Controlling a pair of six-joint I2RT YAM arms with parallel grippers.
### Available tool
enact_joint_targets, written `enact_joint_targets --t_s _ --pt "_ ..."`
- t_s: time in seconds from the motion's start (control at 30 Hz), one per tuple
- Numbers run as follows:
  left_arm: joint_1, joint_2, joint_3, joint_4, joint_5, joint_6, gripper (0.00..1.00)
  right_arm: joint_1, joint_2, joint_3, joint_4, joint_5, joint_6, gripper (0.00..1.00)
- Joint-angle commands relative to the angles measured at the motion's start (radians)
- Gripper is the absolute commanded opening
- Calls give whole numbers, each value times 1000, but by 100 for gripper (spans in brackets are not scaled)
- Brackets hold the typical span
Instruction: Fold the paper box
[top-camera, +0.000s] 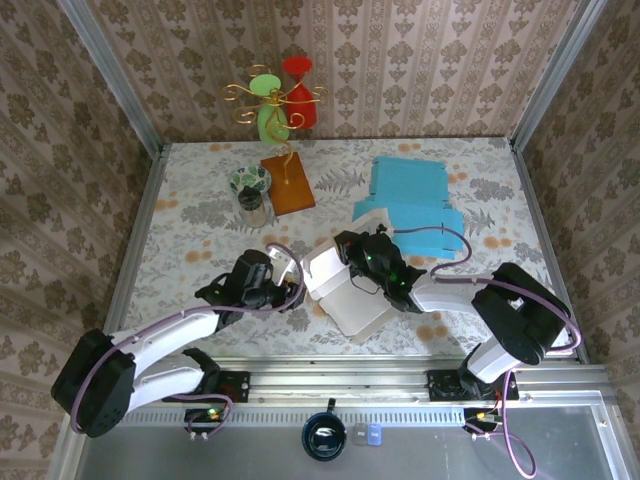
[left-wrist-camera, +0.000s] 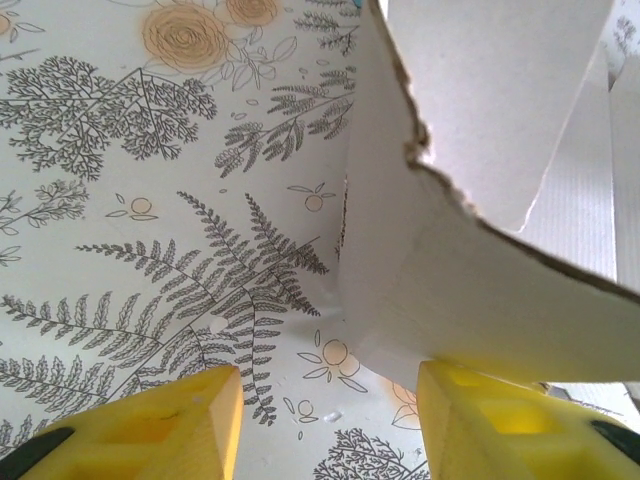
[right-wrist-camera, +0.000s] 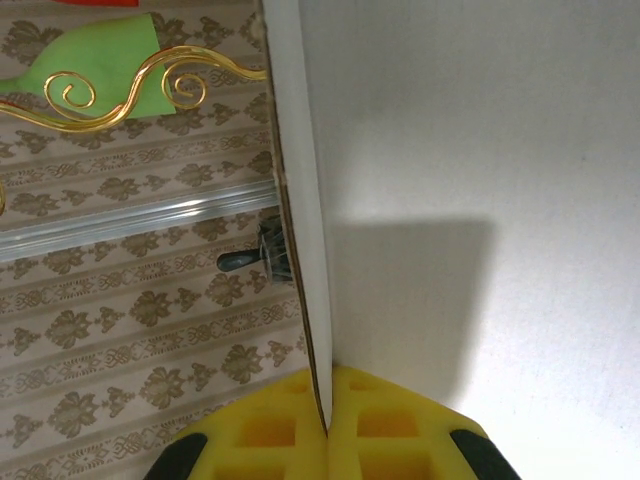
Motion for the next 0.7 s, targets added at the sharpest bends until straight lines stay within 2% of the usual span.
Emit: enact_joint_targets --t_s 0.0,0.67 --pt "-23 14 40 -14 -52 28 49 9 -26 -49 90 7 -11 0" --pt "-97 71 67 44 -87 112 47 13 -21 -142 159 2 19 0"
